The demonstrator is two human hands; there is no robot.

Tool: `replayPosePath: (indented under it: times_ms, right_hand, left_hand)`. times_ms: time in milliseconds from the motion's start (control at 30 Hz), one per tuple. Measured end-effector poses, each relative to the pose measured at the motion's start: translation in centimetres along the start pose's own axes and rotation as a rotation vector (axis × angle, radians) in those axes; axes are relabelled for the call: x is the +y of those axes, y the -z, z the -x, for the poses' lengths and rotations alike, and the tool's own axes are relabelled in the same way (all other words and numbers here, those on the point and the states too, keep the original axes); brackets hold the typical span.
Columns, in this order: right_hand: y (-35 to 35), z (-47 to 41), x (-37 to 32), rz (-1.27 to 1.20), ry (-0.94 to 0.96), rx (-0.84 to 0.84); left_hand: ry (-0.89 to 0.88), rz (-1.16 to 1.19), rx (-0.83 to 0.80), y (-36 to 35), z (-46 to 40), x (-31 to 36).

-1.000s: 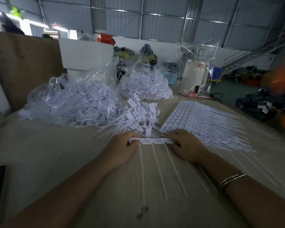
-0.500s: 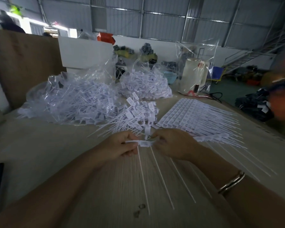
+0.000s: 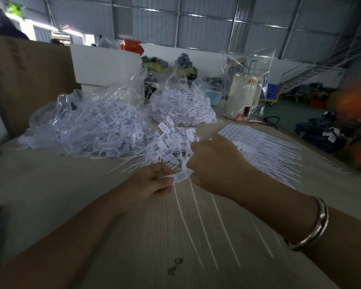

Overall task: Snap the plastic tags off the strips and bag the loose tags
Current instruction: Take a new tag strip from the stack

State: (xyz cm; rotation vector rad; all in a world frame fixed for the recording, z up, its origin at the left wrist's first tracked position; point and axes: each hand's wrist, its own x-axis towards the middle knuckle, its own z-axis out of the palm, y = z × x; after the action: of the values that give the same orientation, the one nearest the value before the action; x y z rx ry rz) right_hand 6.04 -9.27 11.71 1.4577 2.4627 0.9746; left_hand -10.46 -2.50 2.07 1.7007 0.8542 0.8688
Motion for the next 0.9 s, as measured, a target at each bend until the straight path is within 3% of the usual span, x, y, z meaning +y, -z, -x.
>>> replayPosePath:
  times_ms: [167,433,767,900]
  right_hand:
    - [0.0,0.0,-2.3,-0.076,-0.156,-0.174]
    - [-7.8,0.7,-0.6,-0.426,-0.131,-0.174]
    - [-10.5,1.2,-1.1,-0.838,-0.149,0.095]
    - [-10.9,1.2,-1.0,-0.804,-0.164,0.131]
  left_hand:
    - [0.0,-0.082,-0.103,0.4,0.4,0.5]
    - [-0.019,-0.282,0.017,1.0,0.1,0.0]
    - [-0.054,-0.272,0.08,0.5,-0.3,-0.7]
    - [-0.061,-0.231,0.032,0.6,-0.3,-1.0]
